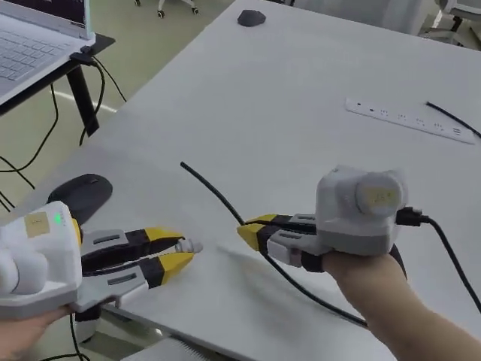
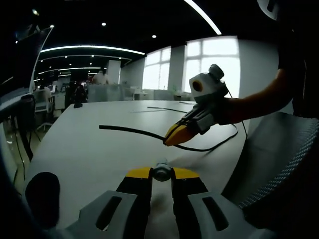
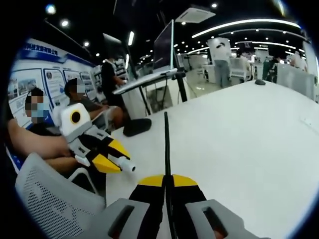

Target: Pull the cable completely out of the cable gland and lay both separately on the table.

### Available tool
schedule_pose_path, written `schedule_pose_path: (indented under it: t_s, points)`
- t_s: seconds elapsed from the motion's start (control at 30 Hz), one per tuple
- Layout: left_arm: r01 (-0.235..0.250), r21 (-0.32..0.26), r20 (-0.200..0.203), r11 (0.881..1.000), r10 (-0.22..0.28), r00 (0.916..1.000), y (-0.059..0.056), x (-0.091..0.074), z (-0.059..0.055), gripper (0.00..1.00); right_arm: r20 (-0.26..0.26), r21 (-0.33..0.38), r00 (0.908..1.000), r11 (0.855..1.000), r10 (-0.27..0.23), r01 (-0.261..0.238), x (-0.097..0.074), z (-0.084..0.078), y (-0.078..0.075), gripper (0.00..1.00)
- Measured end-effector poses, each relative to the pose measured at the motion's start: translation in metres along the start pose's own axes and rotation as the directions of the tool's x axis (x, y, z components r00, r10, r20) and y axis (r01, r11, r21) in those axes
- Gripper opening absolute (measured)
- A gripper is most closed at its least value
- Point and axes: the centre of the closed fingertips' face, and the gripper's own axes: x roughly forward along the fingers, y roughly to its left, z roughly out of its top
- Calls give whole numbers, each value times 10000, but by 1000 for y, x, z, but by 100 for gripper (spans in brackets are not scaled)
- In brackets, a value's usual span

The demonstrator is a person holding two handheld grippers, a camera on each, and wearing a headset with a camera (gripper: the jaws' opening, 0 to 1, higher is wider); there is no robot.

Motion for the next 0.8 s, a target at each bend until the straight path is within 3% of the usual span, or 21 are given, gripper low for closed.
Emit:
schedule_pose_path:
  t_s: [0.13,0.2,0.4,0.8]
  points:
    - [-84,-203,65,9998,85,9999,1,3,-6,15,2,-504,9995,9982,-329,329,7,-5,-6,0]
    - [-143,-325,171,9994,149,9997,2,4,-8,15,89,-1151,9983,9917,-574,580,10,-3,-7,0]
    - [-384,-357,106,9986,388,9992,9,10,-16,15,97,-1195,9944,9872,-1054,1058,17,-8,-11,0]
    - [-544,-386,87,9978,547,9985,13,12,-24,15,-129,-1348,9890,9803,-1477,1446,25,-19,-18,0]
